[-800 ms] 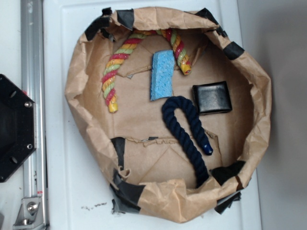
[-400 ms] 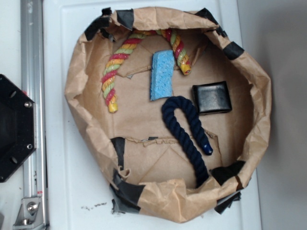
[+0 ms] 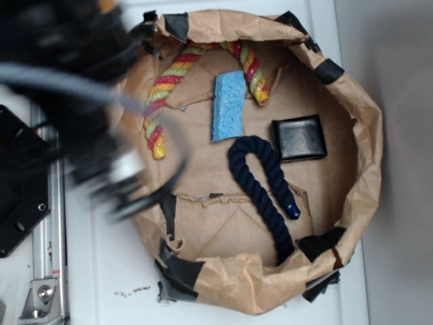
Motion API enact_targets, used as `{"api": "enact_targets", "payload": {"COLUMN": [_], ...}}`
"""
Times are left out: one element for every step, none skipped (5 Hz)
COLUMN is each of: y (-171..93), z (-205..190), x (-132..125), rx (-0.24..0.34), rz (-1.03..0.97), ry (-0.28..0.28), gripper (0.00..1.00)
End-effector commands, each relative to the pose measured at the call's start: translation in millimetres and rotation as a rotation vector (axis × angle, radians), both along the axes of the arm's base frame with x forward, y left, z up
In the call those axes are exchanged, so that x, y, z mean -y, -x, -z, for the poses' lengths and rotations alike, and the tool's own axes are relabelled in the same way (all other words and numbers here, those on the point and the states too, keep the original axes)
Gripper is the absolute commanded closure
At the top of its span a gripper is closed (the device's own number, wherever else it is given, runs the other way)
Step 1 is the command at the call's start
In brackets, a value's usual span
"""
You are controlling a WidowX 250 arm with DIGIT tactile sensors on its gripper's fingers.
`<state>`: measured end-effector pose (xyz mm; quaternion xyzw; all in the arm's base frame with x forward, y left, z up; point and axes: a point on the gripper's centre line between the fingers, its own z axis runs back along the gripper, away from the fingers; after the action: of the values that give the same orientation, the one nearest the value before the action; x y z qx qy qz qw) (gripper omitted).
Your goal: Grab the blue sponge.
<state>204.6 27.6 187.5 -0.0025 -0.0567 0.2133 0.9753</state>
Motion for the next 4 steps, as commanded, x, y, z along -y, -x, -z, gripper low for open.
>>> {"api": "enact_targets", "payload": {"y": [-26, -28, -15, -12], "z": [61, 93, 110, 124], "x": [-39, -18, -11, -26], "rx": [0.016, -0.091, -0.177, -0.16], "rz": [-0.503, -0.689, -0.818, -0.8], "ry": [-0.051, -0.078, -0.087, -0.054], "gripper": [0.0, 0.0, 0.0, 0.0]}}
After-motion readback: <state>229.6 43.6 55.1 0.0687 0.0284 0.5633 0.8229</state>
